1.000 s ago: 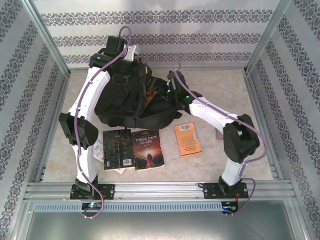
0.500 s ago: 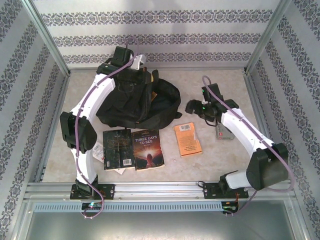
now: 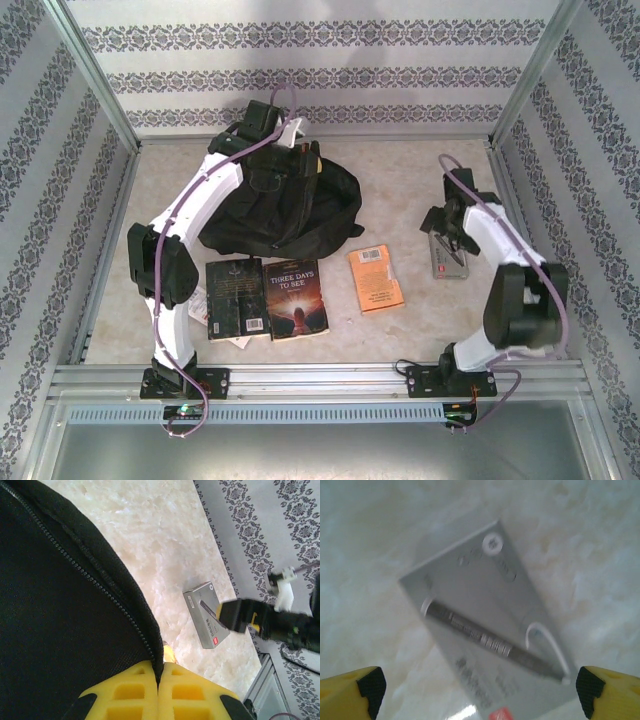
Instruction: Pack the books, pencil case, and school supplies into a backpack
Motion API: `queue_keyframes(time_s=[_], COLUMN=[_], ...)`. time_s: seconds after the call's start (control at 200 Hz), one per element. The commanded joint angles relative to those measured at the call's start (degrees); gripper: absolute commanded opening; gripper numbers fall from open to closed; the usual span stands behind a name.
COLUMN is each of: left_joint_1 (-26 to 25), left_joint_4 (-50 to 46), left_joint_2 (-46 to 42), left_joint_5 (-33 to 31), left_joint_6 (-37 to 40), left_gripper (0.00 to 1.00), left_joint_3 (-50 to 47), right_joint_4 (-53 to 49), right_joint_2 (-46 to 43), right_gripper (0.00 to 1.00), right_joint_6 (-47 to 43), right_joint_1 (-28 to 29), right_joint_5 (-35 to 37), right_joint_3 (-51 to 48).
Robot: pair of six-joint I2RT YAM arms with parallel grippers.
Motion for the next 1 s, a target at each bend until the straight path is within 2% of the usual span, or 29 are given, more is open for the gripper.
queue_keyframes(time_s=[0.0, 0.115, 0.225, 0.3, 0.39, 0.53, 0.685, 0.834, 0.994], left_joint_1=[-0.16, 0.04, 0.06, 0.06, 0.24, 0.71, 0.82, 0.85, 0.89], left_joint_4=[1.52, 2.53, 2.82, 3.08, 3.21, 3.39, 3.63, 3.67, 3.79], left_joint_2=[-0.66, -1.55, -1.53, -1.47, -1.43, -1.38, -1.3, -1.31, -1.45], left_joint_5=[1.16, 1.72, 2.5, 3.0, 3.44, 4.15, 4.84, 5.1, 5.2], left_joint_6=[0.56, 0.16, -0.14, -0.42, -0.65, -0.93, -1.18, -1.3, -1.25], left_gripper=[0.0, 0.0, 0.0, 0.0, 0.0, 0.0, 0.0, 0.0, 0.0], left_joint_3=[-1.54, -2.72, -2.91, -2.99, -2.94, -2.94, -2.91, -3.05, -3.34], right_joint_4=[-1.55, 4.31, 9.6, 12.06, 13.3, 11.86, 6.75, 1.75, 0.44], right_joint_2=[4.35, 5.7, 7.2, 6.79, 5.84, 5.0, 4.31, 7.4, 9.34], right_gripper=[0.98, 0.98, 0.98, 0.98, 0.98, 0.98, 0.98, 0.98, 0.98], right_joint_6=[-3.0, -0.18, 2.65, 4.04, 4.91, 3.77, -0.24, -2.68, -0.98], right_joint_1=[-4.35, -11.73, -16.07, -16.1, -15.09, -11.99, -6.68, -2.98, -1.76], right_joint_5=[-0.55, -13.99, -25.98, -30.21, -31.72, -30.71, -22.39, -14.73, -12.5], right_joint_3=[2.71, -1.04, -3.87, -5.51, -7.22, -8.21, -7.03, -3.73, -2.14])
